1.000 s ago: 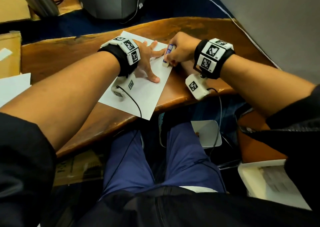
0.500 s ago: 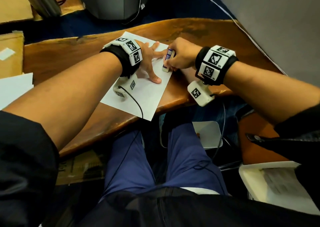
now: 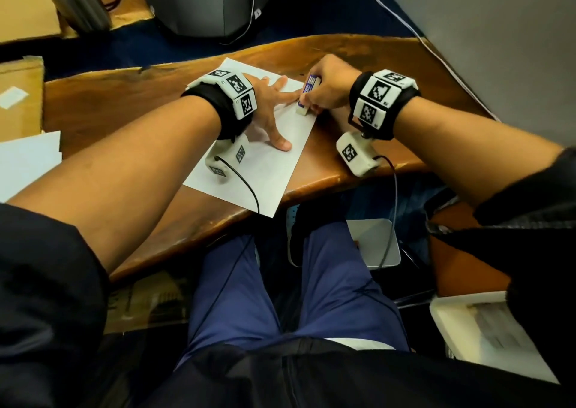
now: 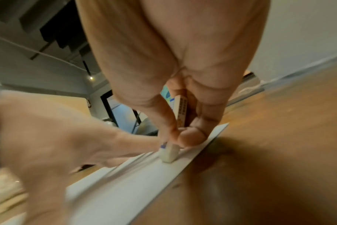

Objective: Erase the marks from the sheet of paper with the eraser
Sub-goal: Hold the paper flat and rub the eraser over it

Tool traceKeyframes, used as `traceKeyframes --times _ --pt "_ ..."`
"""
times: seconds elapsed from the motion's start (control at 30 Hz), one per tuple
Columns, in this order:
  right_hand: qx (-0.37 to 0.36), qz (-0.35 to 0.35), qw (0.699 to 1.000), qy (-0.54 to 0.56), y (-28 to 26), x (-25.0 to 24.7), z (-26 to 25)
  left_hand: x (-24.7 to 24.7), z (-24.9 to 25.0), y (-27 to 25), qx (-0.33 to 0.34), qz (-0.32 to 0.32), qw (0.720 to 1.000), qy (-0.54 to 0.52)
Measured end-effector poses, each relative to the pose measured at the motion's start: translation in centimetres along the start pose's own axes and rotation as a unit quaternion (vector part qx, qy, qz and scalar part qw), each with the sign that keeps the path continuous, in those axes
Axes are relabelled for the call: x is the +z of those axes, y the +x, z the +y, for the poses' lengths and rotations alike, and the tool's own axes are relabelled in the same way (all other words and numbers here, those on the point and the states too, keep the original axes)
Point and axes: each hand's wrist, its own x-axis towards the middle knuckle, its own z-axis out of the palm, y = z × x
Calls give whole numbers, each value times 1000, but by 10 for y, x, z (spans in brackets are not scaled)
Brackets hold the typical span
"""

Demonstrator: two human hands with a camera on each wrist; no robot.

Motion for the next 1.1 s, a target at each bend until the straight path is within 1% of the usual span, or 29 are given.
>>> traceKeyframes --times 0.07,0.1,0.17,0.23,0.27,0.37,0.43,0.53,0.6,0.67,0.73,0.77,0.83,0.9,0.93,1.03,1.07,1.1 --pt "-1 29 1000 -9 3 0 1 0 0 0 -1 4 1000 2" --pt "-8 31 999 -19 4 4 1 1 -1 0 -1 4 1000 6" --pt "-27 1 999 -31 -2 13 4 0 0 2 -2 3 1000 14" --pt "-31 -38 998 -33 -8 15 2 0 0 2 -3 2 1000 19" --pt "-27 -42 998 -33 -7 12 2 -1 0 2 -1 -1 1000 20" --pt "-6 -1 1000 -24 2 3 -5 0 1 0 -3 2 1000 14" --pt "-10 25 999 -31 4 8 -6 0 -1 0 -6 7 1000 20" --pt "-45 -11 996 -70 -4 19 -2 1 -2 2 -2 9 999 30" --pt "-40 -21 997 -64 -5 16 -3 1 -2 3 3 10 999 31" --pt "-20 2 999 -49 -2 9 -6 1 -2 3 8 11 999 31" --pt "-21 39 998 -39 1 7 -7 1 -1 1 6 13 1000 27" --pt "-27 40 998 -42 1 10 -7 1 -2 1 4 14 999 30" --pt "-51 8 997 -62 -5 17 -6 1 -3 0 5 11 999 32" --pt "-53 -21 996 -71 -10 16 -5 1 -2 0 6 11 1000 21" --pt "-47 -11 997 -67 -7 12 -4 1 -1 0 7 10 1000 12" --pt "-22 56 998 -32 6 -6 -3 4 -4 -1 11 20 1000 -14" --pt "-16 58 998 -20 9 -9 -1 4 -5 -2 15 24 999 -19" --pt "-13 44 999 -13 11 -10 2 5 -7 -4 20 27 999 -22"
